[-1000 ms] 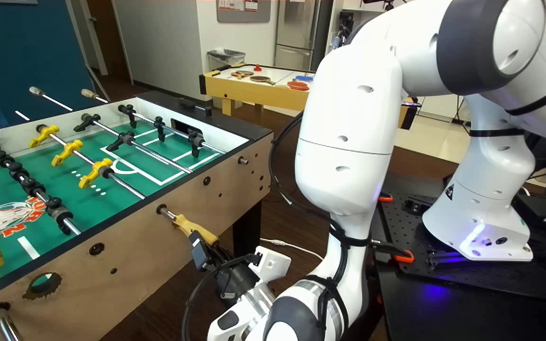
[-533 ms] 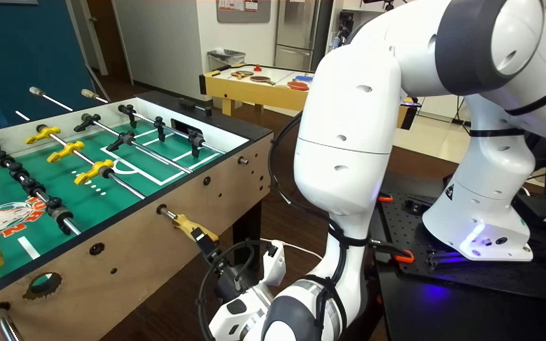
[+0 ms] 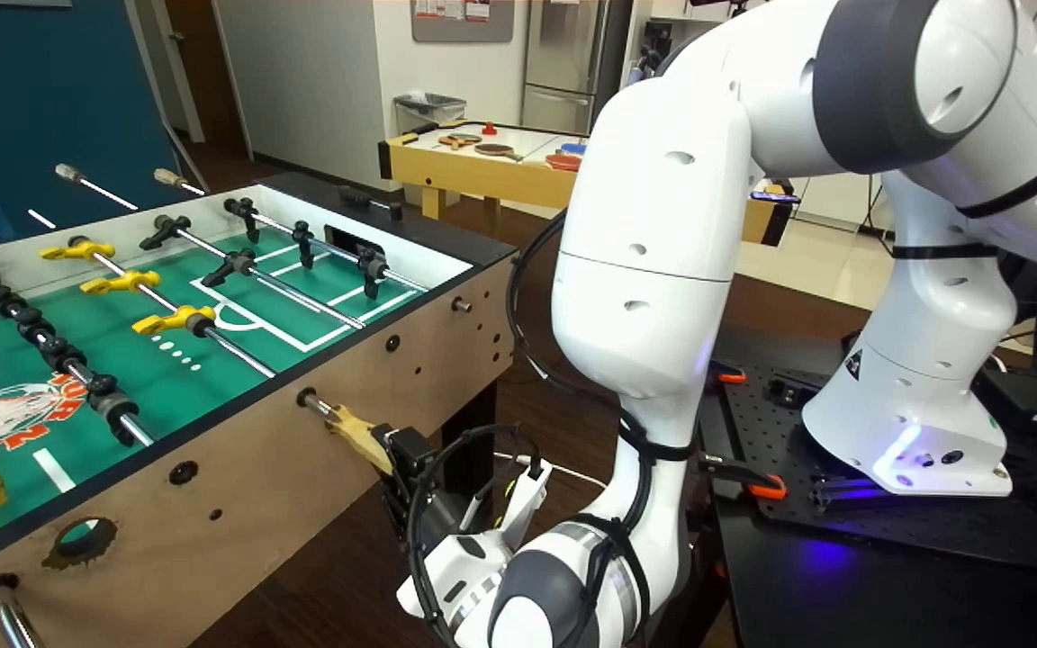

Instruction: Rotate the third rod backwards

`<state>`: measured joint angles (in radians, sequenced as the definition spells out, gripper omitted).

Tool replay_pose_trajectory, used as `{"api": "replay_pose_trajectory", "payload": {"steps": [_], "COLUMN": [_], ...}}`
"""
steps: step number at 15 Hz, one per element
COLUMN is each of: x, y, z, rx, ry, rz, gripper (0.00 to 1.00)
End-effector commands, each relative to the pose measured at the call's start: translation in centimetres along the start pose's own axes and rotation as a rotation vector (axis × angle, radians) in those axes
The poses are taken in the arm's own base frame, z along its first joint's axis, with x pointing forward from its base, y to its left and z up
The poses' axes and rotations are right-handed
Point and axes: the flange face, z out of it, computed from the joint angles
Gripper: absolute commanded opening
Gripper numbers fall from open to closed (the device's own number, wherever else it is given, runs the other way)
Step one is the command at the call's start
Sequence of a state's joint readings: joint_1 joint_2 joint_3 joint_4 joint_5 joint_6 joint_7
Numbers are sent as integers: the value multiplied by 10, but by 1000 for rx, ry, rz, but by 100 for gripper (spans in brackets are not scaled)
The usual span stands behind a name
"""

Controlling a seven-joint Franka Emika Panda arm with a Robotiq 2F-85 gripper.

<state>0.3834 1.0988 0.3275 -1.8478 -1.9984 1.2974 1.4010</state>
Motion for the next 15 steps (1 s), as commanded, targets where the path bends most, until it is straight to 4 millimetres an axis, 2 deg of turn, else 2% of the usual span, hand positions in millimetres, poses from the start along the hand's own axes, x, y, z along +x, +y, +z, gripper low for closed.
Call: {"api": "replay_pose_trajectory", "payload": {"steps": [1, 8, 9, 12, 13, 15], "x": [-7, 0, 3, 2, 2, 1], "y": [-14, -8, 4, 6, 6, 5], "z": [4, -1, 0, 1, 1, 3], "rx": [45, 93, 41, 50, 50, 58], "ry": [-31, 0, -12, -6, -5, -25], "rz": [183, 459, 358, 403, 404, 512], "gripper": [17, 17, 42, 42, 17, 17]}}
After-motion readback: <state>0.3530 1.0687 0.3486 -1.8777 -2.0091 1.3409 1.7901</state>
